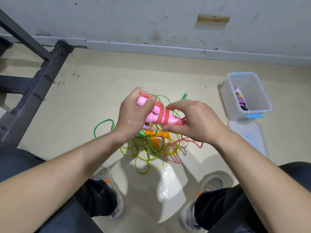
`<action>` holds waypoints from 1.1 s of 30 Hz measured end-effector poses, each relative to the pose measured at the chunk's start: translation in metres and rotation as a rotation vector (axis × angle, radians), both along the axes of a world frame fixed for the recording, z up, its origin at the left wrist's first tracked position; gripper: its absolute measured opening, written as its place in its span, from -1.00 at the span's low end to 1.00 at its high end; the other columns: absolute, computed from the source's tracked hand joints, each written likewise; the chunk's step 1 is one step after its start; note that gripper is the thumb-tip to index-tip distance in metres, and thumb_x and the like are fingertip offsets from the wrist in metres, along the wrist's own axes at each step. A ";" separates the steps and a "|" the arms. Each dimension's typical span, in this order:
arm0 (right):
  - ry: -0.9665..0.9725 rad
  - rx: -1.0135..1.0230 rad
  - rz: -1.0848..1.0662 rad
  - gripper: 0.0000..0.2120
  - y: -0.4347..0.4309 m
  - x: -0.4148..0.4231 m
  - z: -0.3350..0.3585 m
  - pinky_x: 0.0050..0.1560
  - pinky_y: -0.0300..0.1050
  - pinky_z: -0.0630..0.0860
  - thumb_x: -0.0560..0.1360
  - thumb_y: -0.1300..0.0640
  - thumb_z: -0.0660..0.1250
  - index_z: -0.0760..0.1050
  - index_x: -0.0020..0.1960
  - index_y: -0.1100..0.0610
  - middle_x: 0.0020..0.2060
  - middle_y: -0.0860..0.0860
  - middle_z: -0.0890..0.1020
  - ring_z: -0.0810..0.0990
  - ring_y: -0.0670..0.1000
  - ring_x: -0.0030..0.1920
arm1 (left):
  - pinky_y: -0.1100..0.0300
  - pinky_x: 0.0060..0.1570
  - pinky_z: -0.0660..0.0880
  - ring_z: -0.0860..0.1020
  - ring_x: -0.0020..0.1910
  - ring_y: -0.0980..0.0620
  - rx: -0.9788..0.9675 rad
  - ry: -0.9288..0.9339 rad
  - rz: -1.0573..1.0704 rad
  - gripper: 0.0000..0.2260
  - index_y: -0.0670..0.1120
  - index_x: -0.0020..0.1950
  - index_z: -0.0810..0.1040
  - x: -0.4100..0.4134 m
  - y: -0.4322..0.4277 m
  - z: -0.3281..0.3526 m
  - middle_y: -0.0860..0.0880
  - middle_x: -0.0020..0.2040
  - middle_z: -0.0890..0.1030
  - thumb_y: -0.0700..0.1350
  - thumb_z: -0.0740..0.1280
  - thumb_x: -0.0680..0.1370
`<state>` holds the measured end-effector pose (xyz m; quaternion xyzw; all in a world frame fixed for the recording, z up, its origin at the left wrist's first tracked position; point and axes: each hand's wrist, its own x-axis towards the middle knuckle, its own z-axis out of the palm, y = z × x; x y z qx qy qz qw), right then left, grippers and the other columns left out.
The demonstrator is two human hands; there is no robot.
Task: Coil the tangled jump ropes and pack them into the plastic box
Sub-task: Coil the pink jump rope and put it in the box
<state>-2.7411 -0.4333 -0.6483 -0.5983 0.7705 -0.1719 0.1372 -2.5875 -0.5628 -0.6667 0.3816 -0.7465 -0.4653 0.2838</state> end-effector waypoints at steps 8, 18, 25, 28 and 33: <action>-0.201 0.289 -0.013 -0.47 0.003 -0.001 -0.009 -0.40 -0.10 0.27 0.23 -0.34 0.54 0.44 -0.30 0.09 -0.51 -0.09 0.46 0.38 -0.05 -0.46 | 0.25 -0.53 0.37 0.52 -0.51 0.09 0.400 0.028 -0.189 -0.88 -0.07 -0.12 0.52 0.003 0.020 -0.008 0.08 -0.41 0.58 -0.11 0.31 0.61; 0.043 0.291 -0.019 -0.34 0.003 0.008 -0.016 -0.34 -0.09 0.30 0.20 -0.58 0.34 0.43 -0.29 0.05 -0.44 -0.06 0.53 0.49 -0.05 -0.33 | 0.13 -0.12 0.48 0.53 -0.24 0.14 0.290 -0.322 -0.532 -0.57 -0.07 -0.08 0.66 0.004 -0.018 -0.016 0.06 -0.24 0.61 0.29 0.33 0.48; 0.104 0.270 0.039 -0.32 0.003 0.011 -0.019 -0.33 -0.06 0.35 0.21 -0.58 0.32 0.44 -0.29 0.08 -0.45 -0.04 0.51 0.48 0.03 -0.33 | 0.07 -0.24 0.65 0.68 -0.18 -0.15 0.685 -0.392 -0.720 -0.68 0.01 0.14 0.66 0.007 -0.019 -0.009 -0.11 -0.09 0.70 0.05 0.52 0.42; 0.011 0.274 0.001 -0.34 0.003 0.011 -0.024 -0.35 -0.06 0.36 0.20 -0.56 0.38 0.44 -0.31 0.07 -0.46 -0.03 0.51 0.48 -0.02 -0.36 | 0.21 -0.46 0.50 0.62 -0.33 -0.12 0.646 -0.294 -0.619 -0.64 0.00 0.15 0.68 0.006 -0.006 -0.018 -0.11 -0.21 0.68 0.03 0.55 0.38; 0.072 0.331 0.059 -0.32 0.000 0.010 -0.019 -0.40 -0.07 0.30 0.17 -0.59 0.36 0.47 -0.31 0.07 -0.47 -0.05 0.49 0.47 -0.01 -0.36 | 0.28 -0.52 0.33 0.54 -0.44 -0.07 0.574 -0.237 -0.515 -0.80 -0.06 0.10 0.69 0.002 0.002 -0.027 -0.11 -0.34 0.63 -0.14 0.52 0.49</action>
